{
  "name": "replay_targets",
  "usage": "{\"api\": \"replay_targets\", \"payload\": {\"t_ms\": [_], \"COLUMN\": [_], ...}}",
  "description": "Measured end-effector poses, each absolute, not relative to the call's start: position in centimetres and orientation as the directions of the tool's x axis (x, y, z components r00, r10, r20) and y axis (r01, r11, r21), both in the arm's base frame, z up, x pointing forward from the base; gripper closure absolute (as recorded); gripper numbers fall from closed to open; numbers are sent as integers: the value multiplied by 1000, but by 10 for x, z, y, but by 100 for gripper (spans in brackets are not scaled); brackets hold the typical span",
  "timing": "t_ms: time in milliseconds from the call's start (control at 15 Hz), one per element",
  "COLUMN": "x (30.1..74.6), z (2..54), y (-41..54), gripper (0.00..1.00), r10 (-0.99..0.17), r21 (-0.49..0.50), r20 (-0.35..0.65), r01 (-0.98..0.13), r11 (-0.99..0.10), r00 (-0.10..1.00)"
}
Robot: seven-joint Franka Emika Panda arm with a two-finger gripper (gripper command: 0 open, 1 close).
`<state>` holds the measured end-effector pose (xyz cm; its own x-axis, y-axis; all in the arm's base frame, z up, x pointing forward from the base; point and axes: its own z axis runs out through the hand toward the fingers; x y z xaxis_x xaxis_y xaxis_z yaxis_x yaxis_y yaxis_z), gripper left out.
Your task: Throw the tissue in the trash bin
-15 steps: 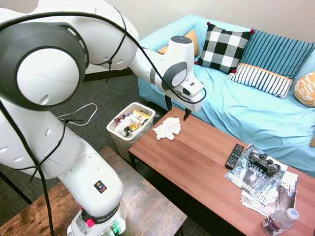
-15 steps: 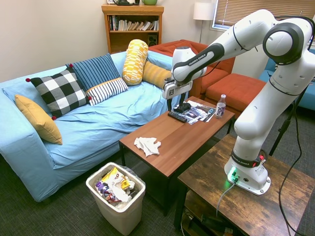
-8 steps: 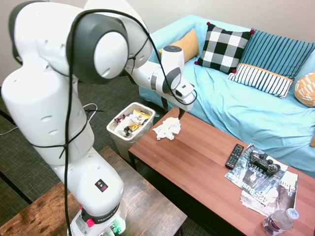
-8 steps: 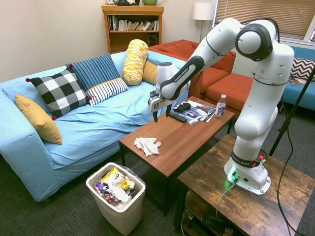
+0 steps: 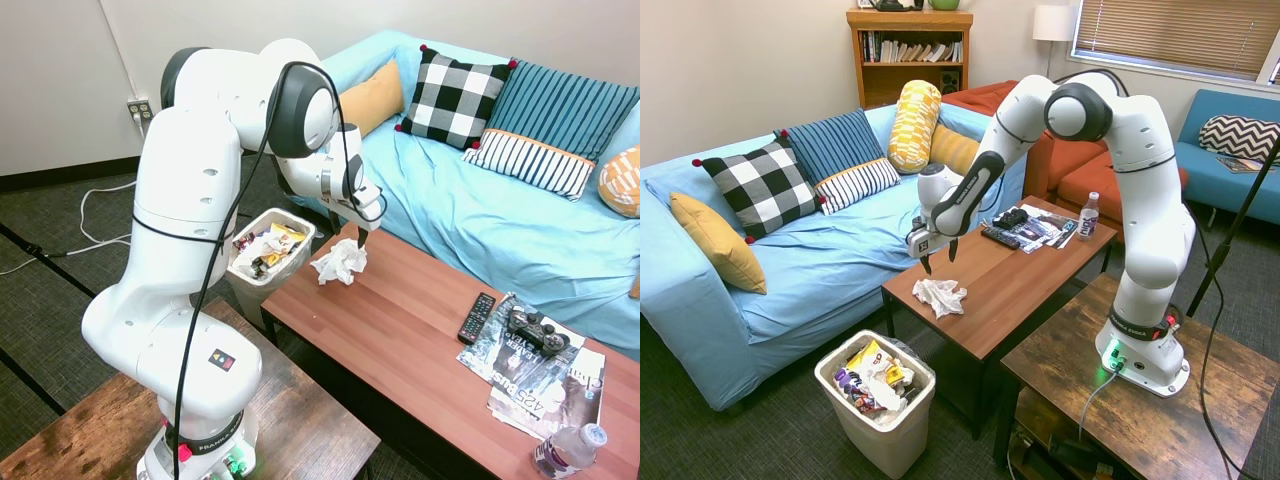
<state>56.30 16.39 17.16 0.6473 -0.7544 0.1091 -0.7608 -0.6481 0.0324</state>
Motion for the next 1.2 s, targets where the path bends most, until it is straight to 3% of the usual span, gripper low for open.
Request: {"api": "replay_targets", "payload": {"t_ms": [267, 333, 1200], "x": [571, 572, 579], "z": [126, 118, 111], "y": [178, 179, 184], "gripper": [0, 100, 100], "r10": [-745, -746, -754], "r21": [76, 82, 77], "r20": [109, 107, 101], "r01": [-752, -753, -761], "r11": [-654, -653, -645], "r00": [659, 658, 649]}}
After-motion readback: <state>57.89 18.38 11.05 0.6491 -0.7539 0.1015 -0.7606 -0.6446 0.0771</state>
